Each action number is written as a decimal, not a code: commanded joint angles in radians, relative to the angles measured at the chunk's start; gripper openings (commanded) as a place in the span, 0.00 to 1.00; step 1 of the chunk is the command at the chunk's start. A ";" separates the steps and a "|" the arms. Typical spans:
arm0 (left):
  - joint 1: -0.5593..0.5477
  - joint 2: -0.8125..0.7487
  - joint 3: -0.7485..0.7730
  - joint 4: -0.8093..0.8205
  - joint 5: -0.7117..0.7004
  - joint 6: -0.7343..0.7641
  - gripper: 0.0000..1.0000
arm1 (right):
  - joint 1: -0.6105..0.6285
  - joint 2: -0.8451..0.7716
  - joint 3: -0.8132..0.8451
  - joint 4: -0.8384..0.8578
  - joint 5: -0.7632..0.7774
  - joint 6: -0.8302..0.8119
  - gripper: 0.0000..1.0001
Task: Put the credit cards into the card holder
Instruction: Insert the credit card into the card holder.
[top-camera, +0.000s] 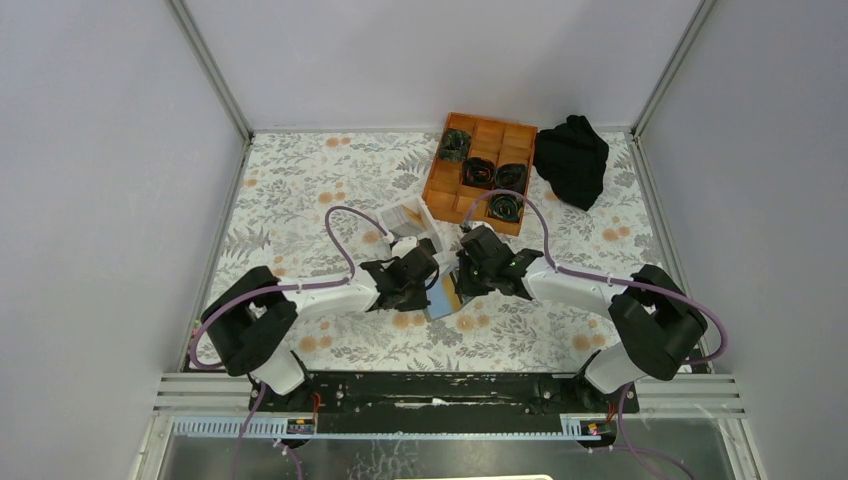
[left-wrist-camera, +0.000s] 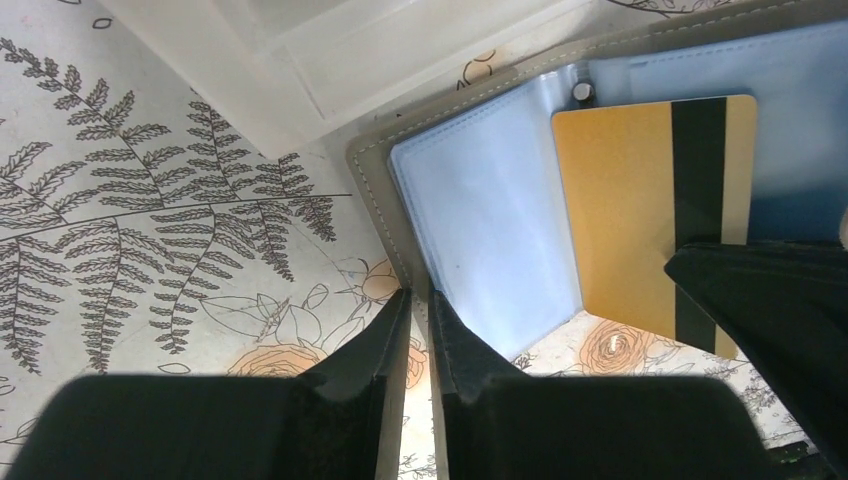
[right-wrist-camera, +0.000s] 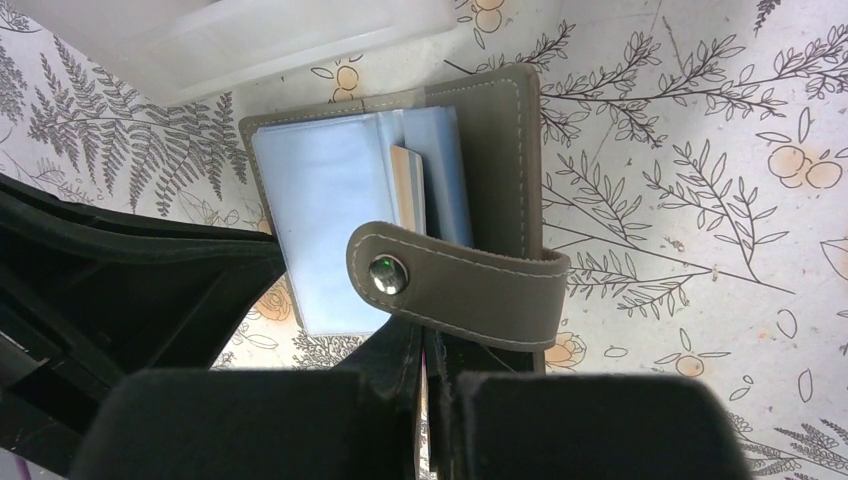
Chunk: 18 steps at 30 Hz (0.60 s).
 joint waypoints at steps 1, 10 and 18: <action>-0.002 0.019 -0.015 0.023 -0.032 0.014 0.18 | -0.024 -0.006 -0.036 -0.017 -0.075 0.004 0.00; 0.003 0.039 -0.003 0.019 -0.025 0.019 0.18 | -0.065 -0.002 -0.087 0.065 -0.169 0.030 0.00; 0.005 0.070 0.007 0.018 -0.007 0.023 0.18 | -0.098 0.013 -0.132 0.132 -0.236 0.044 0.00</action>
